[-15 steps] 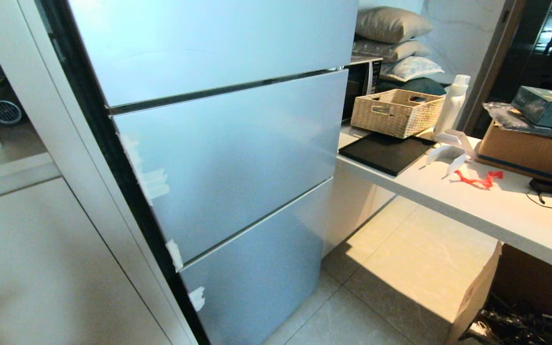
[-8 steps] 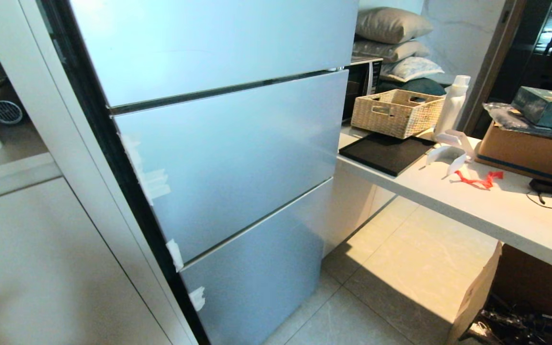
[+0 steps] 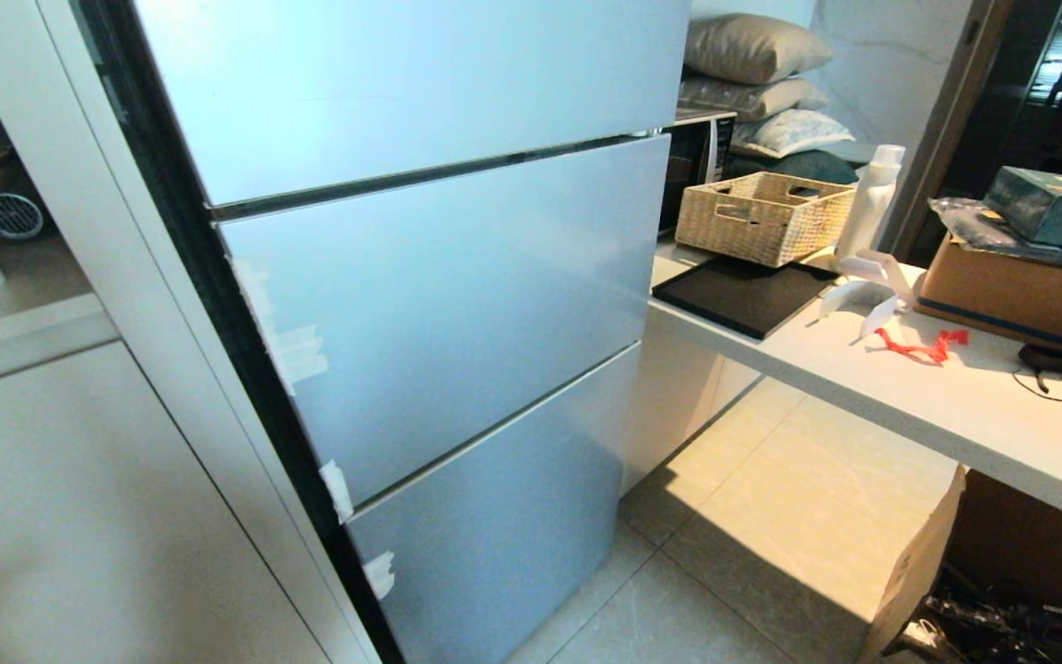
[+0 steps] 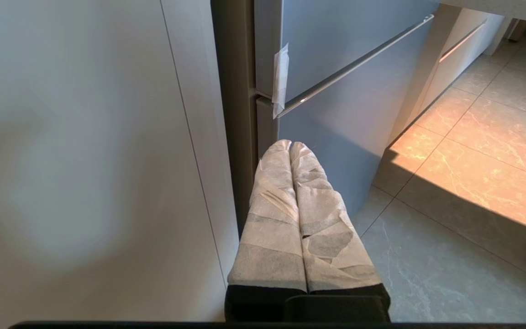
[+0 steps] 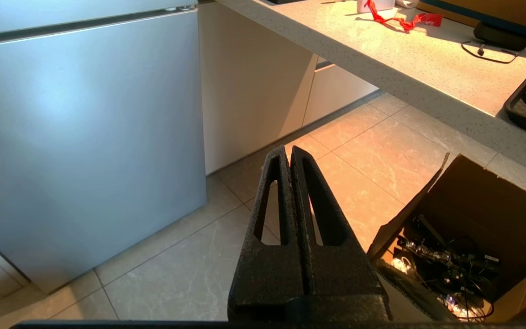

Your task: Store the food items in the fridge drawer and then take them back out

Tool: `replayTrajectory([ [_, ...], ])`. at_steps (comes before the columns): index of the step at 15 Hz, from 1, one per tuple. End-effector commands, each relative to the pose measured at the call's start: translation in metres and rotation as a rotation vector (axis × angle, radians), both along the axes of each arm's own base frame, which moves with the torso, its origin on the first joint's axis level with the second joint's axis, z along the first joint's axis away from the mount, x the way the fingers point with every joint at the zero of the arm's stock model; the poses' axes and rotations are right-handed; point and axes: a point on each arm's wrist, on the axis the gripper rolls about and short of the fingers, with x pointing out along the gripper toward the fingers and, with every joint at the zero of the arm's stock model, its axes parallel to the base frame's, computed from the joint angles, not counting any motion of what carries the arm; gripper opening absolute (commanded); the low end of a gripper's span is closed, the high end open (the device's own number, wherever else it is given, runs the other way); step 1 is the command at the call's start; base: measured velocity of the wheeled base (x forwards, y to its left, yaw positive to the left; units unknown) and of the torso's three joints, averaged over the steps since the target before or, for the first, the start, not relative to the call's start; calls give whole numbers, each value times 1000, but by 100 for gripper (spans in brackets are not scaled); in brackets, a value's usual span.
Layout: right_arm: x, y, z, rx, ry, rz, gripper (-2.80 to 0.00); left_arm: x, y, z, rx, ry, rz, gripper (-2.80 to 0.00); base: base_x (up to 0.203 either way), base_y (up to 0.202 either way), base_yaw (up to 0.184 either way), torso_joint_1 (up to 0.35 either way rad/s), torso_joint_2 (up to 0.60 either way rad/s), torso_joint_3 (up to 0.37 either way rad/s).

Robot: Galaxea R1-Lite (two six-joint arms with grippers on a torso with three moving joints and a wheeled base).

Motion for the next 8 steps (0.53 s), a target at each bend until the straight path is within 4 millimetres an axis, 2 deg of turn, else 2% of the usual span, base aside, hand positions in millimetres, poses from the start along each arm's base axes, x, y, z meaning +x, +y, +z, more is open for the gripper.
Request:
replayTrajectory([
  [1,0,0,-1,-1,7,0,-280,0,0,0,0,1,1,-280,0,0,0,0,0,0],
  [8,0,-1,0,113,0,-43,-280,0,0,0,0,1,1,-280,0,0,0,0,0,0],
])
